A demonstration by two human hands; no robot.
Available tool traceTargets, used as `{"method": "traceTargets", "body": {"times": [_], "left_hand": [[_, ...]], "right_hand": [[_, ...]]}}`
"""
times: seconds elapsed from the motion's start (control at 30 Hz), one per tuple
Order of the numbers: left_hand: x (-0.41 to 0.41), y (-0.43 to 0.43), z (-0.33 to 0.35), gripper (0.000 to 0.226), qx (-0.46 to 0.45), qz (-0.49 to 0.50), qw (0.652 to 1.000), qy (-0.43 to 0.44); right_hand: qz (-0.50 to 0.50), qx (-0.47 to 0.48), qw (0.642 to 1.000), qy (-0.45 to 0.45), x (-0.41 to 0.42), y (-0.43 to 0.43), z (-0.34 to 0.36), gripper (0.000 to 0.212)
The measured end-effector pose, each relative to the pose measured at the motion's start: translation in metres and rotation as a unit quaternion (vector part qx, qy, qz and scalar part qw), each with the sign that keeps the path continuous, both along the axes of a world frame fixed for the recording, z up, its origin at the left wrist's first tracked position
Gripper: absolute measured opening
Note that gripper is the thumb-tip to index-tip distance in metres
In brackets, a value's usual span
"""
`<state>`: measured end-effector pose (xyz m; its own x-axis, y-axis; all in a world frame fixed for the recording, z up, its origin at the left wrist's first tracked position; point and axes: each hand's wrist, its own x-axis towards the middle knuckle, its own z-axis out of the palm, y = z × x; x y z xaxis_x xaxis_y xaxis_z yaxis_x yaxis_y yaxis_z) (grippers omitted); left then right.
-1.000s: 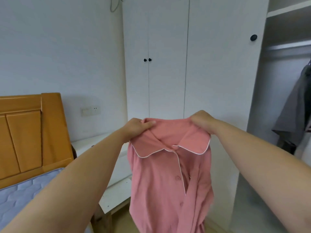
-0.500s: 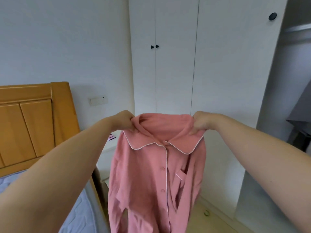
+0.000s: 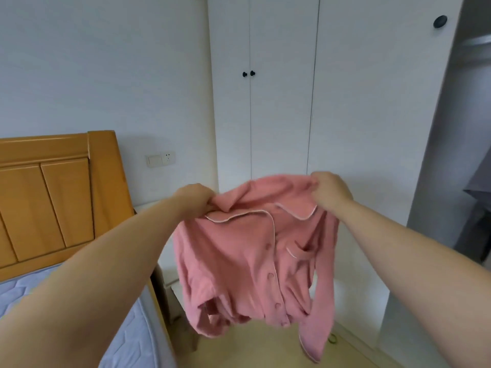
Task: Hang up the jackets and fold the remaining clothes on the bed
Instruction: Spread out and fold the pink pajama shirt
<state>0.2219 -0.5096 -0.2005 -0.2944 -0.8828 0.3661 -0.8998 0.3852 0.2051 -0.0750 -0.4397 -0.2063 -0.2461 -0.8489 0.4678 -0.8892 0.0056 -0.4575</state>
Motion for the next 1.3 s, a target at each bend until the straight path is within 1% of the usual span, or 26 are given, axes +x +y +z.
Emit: {"method": "traceTargets", "body": {"times": [0.03,0.07,0.13,0.2,0.3,0.4,0.5,0.7,0.83,0.93,1.07,1.2,1.3], "left_hand": [[0.001,-0.004,-0.003,0.024,-0.005,0.015,1.0,-0.02],[0.003,-0.005,-0.004,0.026,-0.011,0.031,0.999,-0.03],[0.002,-0.004,-0.005,0.03,-0.022,0.057,0.996,-0.059],[0.001,-0.004,-0.011,0.035,-0.014,0.079,0.996,-0.049],[0.003,0.002,-0.014,0.045,0.01,0.09,0.996,0.008],[0.019,0.008,-0.005,0.042,0.022,0.094,0.989,0.116],[0.041,0.028,0.016,0.039,-0.004,0.11,0.975,0.191],[0.099,0.088,0.084,0.038,-0.097,0.154,0.952,0.247],[0.148,0.142,0.128,0.044,-0.166,0.205,0.924,0.278],[0.18,0.186,0.145,0.048,-0.211,0.238,0.911,0.261],[0.214,0.244,0.165,0.048,-0.262,0.271,0.895,0.239],[0.241,0.281,0.186,0.05,-0.303,0.291,0.884,0.205],[0.26,0.289,0.184,0.05,-0.293,0.313,0.885,0.182]], "right_hand": [[-0.02,-0.042,0.999,0.005,-0.006,0.003,-0.001,0.016],[-0.027,-0.049,0.998,0.019,-0.01,0.005,-0.003,0.017],[-0.029,-0.019,0.998,0.058,-0.011,0.006,-0.008,0.013],[-0.045,-0.029,0.997,0.05,-0.006,0.006,-0.01,0.012],[-0.055,-0.067,0.996,-0.026,0.004,0.004,-0.006,0.026],[-0.045,-0.087,0.993,-0.071,0.022,0.005,0.006,0.024],[-0.021,-0.114,0.989,-0.089,0.049,0.008,0.024,0.031],[0.048,-0.209,0.965,-0.15,0.125,0.029,0.082,0.038],[0.092,-0.244,0.953,-0.155,0.17,0.053,0.115,0.036],[0.122,-0.263,0.947,-0.14,0.194,0.073,0.129,0.034],[0.165,-0.283,0.932,-0.152,0.23,0.097,0.147,0.022],[0.179,-0.306,0.922,-0.157,0.257,0.113,0.165,0.025],[0.182,-0.298,0.922,-0.167,0.272,0.111,0.168,0.035]]}}
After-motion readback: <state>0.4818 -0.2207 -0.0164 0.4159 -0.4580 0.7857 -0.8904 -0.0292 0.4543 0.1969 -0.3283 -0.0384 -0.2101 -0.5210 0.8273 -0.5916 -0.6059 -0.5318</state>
